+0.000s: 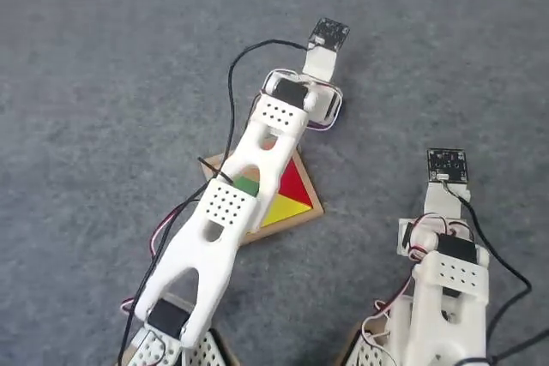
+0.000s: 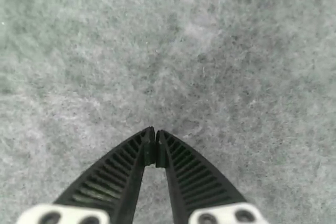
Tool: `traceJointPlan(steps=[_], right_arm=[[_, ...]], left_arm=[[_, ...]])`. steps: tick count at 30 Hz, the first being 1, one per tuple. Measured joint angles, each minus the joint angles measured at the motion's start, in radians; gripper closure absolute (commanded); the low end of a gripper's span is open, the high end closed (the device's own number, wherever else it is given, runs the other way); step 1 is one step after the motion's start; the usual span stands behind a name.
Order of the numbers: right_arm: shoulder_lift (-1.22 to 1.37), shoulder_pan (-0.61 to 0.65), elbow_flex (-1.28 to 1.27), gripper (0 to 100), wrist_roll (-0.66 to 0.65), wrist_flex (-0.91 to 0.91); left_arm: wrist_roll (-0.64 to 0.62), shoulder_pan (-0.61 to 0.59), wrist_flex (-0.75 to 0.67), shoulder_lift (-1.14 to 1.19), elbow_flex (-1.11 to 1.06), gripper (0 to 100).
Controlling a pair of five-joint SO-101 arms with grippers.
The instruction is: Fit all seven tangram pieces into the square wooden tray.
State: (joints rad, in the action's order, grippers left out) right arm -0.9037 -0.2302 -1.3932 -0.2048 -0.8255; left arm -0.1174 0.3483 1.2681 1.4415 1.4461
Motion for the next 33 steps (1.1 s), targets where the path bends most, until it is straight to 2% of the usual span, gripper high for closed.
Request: traceJointPlan(steps=[4, 9, 12, 18, 21, 28, 33], right_arm=[[0.0, 0.0, 0.0, 99.1, 0.0, 0.0], [0.0, 0.0, 0.0, 99.1, 0.0, 0.0], [0.0, 0.0, 0.0, 99.1, 0.0, 0.0], [0.0, 0.0, 0.0, 99.1, 0.0, 0.0], [0.0, 0.0, 0.0, 99.1, 0.0, 0.0], [0.0, 0.0, 0.0, 99.1, 0.0, 0.0], [0.0, 0.0, 0.0, 99.1, 0.0, 0.0]], left_arm=[[0.002, 0.0, 0.089, -0.005, 0.008, 80], [0.041, 0.011, 0.318, -0.061, 0.012, 84], [0.075, 0.028, 0.402, -0.074, 0.012, 84], [0.081, 0.032, 0.437, -0.083, 0.005, 83], [0.081, 0.032, 0.439, -0.086, 0.008, 79], [0.087, 0.0, 0.453, -0.101, 0.164, 76], [0.089, 0.002, 0.454, -0.195, -0.031, 76]])
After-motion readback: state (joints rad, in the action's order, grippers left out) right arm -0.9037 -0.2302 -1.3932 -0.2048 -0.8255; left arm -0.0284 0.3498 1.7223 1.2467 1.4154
